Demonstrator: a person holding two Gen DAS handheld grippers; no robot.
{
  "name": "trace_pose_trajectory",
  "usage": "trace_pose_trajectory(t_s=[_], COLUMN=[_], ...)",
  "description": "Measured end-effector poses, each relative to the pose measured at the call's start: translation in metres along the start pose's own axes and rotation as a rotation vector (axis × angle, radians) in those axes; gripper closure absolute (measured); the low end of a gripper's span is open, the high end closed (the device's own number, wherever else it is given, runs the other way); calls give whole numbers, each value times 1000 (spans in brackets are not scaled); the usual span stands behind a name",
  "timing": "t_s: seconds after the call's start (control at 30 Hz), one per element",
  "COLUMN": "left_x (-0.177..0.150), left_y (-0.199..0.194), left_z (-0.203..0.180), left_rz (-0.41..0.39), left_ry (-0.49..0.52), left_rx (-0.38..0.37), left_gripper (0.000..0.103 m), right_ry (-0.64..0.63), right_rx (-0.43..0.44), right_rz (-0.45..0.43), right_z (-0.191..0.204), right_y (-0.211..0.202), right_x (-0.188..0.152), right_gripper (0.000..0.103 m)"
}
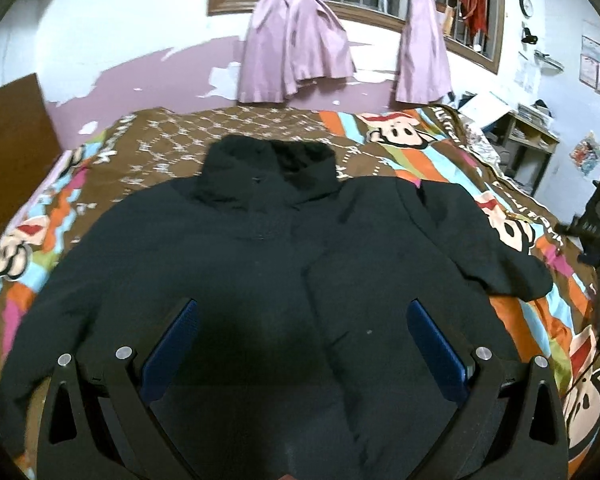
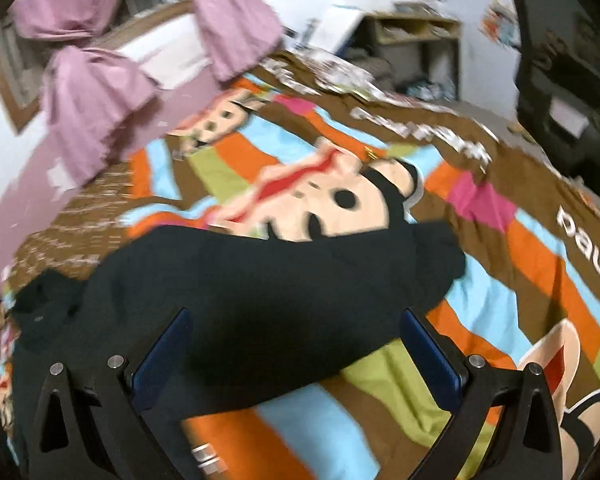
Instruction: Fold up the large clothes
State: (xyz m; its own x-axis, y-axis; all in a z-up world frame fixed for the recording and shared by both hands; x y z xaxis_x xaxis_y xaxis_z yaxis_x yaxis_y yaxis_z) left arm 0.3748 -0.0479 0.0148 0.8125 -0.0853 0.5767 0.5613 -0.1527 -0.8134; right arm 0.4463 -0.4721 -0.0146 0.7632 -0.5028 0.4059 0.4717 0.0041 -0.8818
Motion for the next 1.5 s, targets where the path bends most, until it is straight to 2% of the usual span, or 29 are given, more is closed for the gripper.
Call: trace_pose_trajectory(t_s=[0.1,0.3,0.5,0.57,0.6,0.67,0.73,0.77,0.8,0.83,0.93,1.07,1.13,1.27,1.33,1.5], left_x=[9,29,43,45,46,47,46,46,46,46,42,41,40,39,39,36], left_y=[27,82,120,131,137,147,155,159,163,167,183,190,188,170,154,100], left_z=[-6,-35,-68,-77,-82,-91,-100,-102,-105,-107,-112,-104,-100,-75,-56,-2], left_rz=[12,51,83,94,99,101,97,101,110,120,177,218,228,211,197,129], left_ry=[4,31,68,74,78,95,113,120,131,140,159,145,133,42,-6,-65], left_rx=[-53,-99,-116,-125,-128,-138,-137,-139,-142,-141,-125,-156,-184,-283,-312,-290], left_gripper=[2,2,2,2,2,2,2,2,2,2,2,2,2,2,2,2], right_ry=[73,334,480,524,538,542,519,508,502,497,482,422,380,224,97,-214], right_rx=[-28,69,159,231,267,320,358,360,357,353,365,363,372,317,286,264], right_rz=[42,111,133,146,148,148,157,163,164,165,163,65,-24,-205,-299,-432], right_z=[-28,-93,-133,-142,-145,-146,-142,-140,-138,-137,-135,-124,-116,-77,-42,60], right_y=[34,75,95,103,106,109,111,110,110,109,106,79,54,1,-30,-77], right_x=[0,-4,-7,-9,-9,-7,-5,-5,-5,-5,-5,4,9,15,17,0], right_gripper=[0,0,0,0,2,21,49,56,70,78,92,94,94,95,95,96])
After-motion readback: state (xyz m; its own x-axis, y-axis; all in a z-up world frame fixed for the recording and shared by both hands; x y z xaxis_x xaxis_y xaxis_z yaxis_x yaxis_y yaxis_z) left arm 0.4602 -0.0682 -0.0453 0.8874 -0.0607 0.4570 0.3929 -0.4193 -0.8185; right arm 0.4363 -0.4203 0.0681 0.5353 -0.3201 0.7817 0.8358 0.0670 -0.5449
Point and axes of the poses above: each gripper's, at about its wrist camera, not at the fingertips, and y roughly the way its jaws point, z to its left, x to its top, the point moved 2 cm from there along y, roughly the way its jaws point, and after that the axes turned 12 degrees about z, right-handed, at the moved point
